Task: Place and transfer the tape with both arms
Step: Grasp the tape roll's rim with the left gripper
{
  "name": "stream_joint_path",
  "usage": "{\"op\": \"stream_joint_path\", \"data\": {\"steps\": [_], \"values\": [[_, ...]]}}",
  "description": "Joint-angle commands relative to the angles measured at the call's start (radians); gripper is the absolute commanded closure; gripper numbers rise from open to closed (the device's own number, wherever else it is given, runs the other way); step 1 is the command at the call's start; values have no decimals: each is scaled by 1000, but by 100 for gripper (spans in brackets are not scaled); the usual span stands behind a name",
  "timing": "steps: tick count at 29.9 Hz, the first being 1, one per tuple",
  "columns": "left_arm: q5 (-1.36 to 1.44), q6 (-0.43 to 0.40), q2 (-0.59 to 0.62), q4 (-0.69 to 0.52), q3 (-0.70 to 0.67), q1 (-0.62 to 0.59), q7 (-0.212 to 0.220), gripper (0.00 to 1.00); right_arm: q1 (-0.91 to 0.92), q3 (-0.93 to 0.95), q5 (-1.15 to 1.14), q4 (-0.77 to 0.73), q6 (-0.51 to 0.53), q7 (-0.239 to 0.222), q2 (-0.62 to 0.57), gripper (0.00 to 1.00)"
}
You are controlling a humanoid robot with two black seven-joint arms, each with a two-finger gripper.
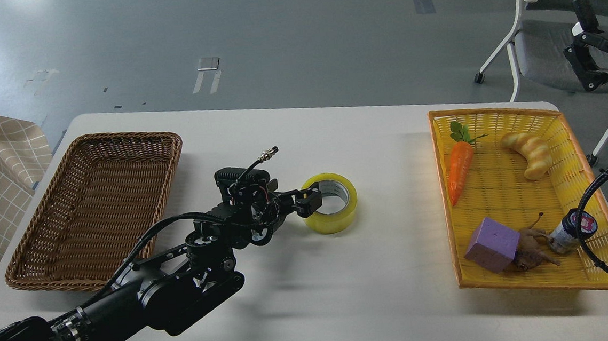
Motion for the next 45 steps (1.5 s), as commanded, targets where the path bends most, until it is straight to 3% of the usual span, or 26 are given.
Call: {"op": "stream_joint_path", "data": {"steps": [1, 9, 14, 16, 21, 25, 30, 34, 45], "values": [[0, 1, -1, 6, 2, 3, -1, 2, -1, 0, 0, -2, 0, 0, -1, 0], [3, -1, -1, 14, 3, 6, -7, 2, -3, 0, 1, -9, 0, 0, 1, 0], [5, 1, 1, 14, 52, 0, -65, 3, -1, 0, 0, -20, 0, 0, 1, 0], [5, 1, -1, 17, 52, 0, -70, 5, -1, 0, 0, -20, 0, 0, 1, 0], [2, -1, -5, 28, 52, 0, -77, 20, -4, -1, 0, -21, 0, 0, -1, 0], [-3, -2, -10, 45, 52, 0, -82, 43, -6, -1, -2, -21, 0, 0, -1, 0], [-7, -21, -10, 51, 49, -5, -80, 55, -7, -1, -2, -28, 0, 0, -1, 0], [-12, -24, -10, 52, 46, -6, -80, 73, -15, -1, -3, -28, 0, 0, -1, 0], [-53, -44, -9, 52, 46, -11, -80, 76, -21, -1, -3, -32, 0, 0, 1, 0]]}}
